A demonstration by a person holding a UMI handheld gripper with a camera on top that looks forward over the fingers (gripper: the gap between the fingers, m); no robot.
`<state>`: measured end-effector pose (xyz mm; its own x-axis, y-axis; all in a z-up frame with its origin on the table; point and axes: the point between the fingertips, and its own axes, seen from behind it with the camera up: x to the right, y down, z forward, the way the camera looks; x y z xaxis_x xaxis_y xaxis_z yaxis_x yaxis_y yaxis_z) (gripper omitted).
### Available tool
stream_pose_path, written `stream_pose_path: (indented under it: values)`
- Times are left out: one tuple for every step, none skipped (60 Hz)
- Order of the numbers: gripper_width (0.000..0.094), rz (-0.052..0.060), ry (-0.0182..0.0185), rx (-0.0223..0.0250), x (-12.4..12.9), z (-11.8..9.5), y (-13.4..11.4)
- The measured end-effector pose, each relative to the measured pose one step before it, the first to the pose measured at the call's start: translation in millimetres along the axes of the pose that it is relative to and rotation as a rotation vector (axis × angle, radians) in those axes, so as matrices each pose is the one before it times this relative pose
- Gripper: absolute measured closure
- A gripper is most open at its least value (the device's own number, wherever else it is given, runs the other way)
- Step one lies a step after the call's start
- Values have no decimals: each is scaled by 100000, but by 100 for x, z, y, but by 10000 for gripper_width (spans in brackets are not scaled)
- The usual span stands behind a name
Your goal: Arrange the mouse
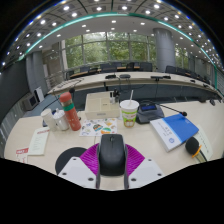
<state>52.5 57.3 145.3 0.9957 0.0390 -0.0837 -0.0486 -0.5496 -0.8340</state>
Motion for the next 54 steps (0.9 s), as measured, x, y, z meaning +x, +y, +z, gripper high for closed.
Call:
stream_pose_path:
  values:
    - [626,106,-926,-553,-910,300,109]
    - [626,-49,-963,-705,-908,318,192]
    - [625,-131,-892,-810,-909,358,256]
    - [626,-185,-852,-871,-856,394,340]
    - [626,-109,-752,-824,-925,231,423]
    - [626,-128,-670,-784,-812,416,329]
    - [626,-175,-427,-470,-915,357,485]
    - [627,-397,-595,-714,-779,593,294]
    - [627,-553,-580,-670,-713,486,336]
    - [627,-606,-467,-725,-680,483,395]
    - [626,-505,-387,-696,-664,485,387]
    - [627,-426,-345,-675,-644,480,423]
    - [627,-413,-379,-647,-592,386,477]
    - [626,-428,-407,-731,-623,539,534]
    - [626,-330,-54,-730,-705,525,390]
    - [626,-270,-151,-751,-473,489,421]
    - [626,-272,2,-824,-419,470,439]
    - [625,-241,71,-790,-387,485,436]
    - [626,-290,91,-672,-347,468,405]
    - [626,-427,65,-596,-348,472,367]
    - [626,-411,102,-577,-312,434,362]
    - [625,-249,104,-519,-309,420,343]
    - [625,-209,-27,-342,-242,320,408]
    - [626,-361,252,-306,-245,409,306]
    - [625,-494,420,-359,-158,359,302]
    - [626,-521,448,-394,-125,349,301]
    - [625,-362,286,-621,-174,345,320]
    - [625,-118,51,-672,-220,326,350]
    - [623,239,-229,-695,-108,249,247]
    - [622,446,104,-664,-158,350,320]
    - [619,246,279,-583,-108,180,356]
    - [616,63,289,-682,-71,309,315]
    - [601,-209,370,-657,-21,268,327]
    - [588,-574,704,576,73,91,57]
    - [570,-724,700,2601,67,79,-490]
    - [556,-821,889,1361,87,56,-139]
    - [542,-892,745,534,53,75,44]
    - [526,-889,492,-428,10,88,262]
    - [505,-674,-57,-1034,16,-23,-3]
    - [493,-595,308,660,47,-120,-96]
    - [478,-348,144,151,0,-40,-6]
    - [462,-33,-271,-492,-74,-1,101]
    - [440,181,-676,-537,-144,-24,74]
    - [413,278,-658,-337,-98,-26,13]
    - [375,170,-927,-344,-143,-38,-36]
    - [313,119,-1691,-456,-303,-97,-2]
    - [235,393,-1283,-417,-180,-134,-11]
    - [155,384,-360,-205,-171,-224,85]
    - [81,525,-805,-377,12,-176,-59]
    - [69,542,-1320,-171,-12,-147,-130]
    - [85,463,286,-2,105,-353,-91]
    - [90,354,450,114,268,-322,-163]
    - [89,271,451,229,230,-391,-183]
    - [87,175,438,398,234,-481,-205]
